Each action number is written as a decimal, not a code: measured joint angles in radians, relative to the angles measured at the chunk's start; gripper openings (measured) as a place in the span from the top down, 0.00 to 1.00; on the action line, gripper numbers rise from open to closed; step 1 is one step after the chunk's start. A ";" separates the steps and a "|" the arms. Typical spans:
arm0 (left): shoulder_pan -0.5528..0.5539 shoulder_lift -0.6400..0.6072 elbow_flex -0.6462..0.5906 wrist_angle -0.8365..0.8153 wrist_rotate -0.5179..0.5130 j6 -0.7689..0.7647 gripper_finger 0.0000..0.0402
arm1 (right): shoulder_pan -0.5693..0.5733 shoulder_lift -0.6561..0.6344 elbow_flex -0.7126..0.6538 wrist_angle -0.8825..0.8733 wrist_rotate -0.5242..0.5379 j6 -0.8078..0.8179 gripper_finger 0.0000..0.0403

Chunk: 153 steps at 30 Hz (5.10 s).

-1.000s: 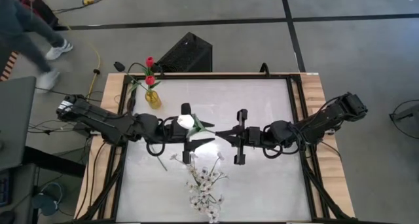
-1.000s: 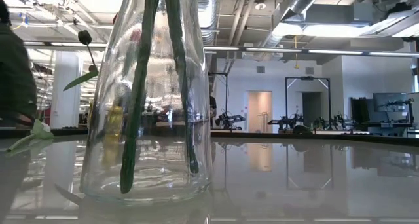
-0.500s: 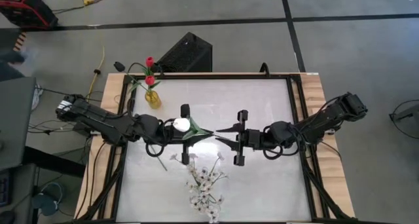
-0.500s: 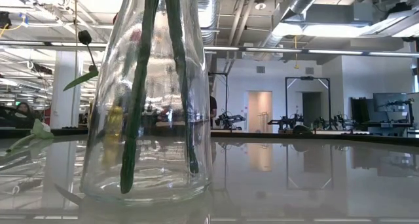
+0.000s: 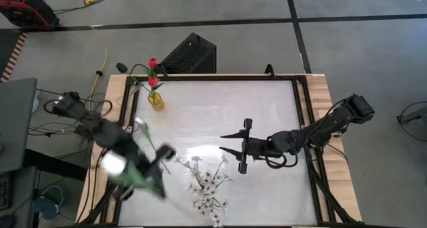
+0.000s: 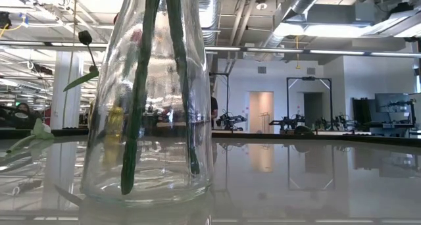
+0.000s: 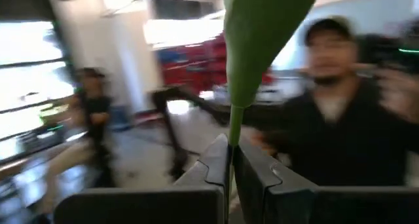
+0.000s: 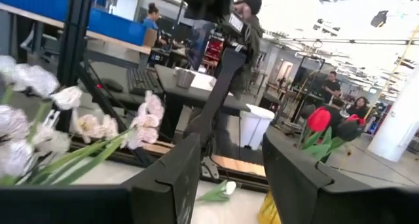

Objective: Sort flowers into vase by color
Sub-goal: Put the bottom white tulip into the transparent vase, then put the white tulip into the transparent vase

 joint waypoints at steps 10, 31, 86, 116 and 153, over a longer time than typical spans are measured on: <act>-0.198 0.211 -0.002 -0.083 -0.243 0.168 1.00 | 0.019 0.000 0.000 -0.031 0.025 0.031 0.53; -0.111 0.257 -0.002 -0.230 -0.482 0.088 1.00 | 0.057 0.000 0.000 -0.053 0.026 0.054 0.55; -0.009 0.268 -0.058 -0.363 -0.396 -0.164 0.66 | 0.057 0.000 0.000 -0.110 0.025 0.053 0.55; 0.018 0.253 0.139 -1.725 -0.616 -0.502 0.45 | 0.072 0.000 0.000 -0.184 0.025 0.079 0.55; 0.239 0.468 -0.474 -1.195 -0.418 0.058 0.50 | 0.132 0.000 0.000 -0.349 0.025 0.167 0.55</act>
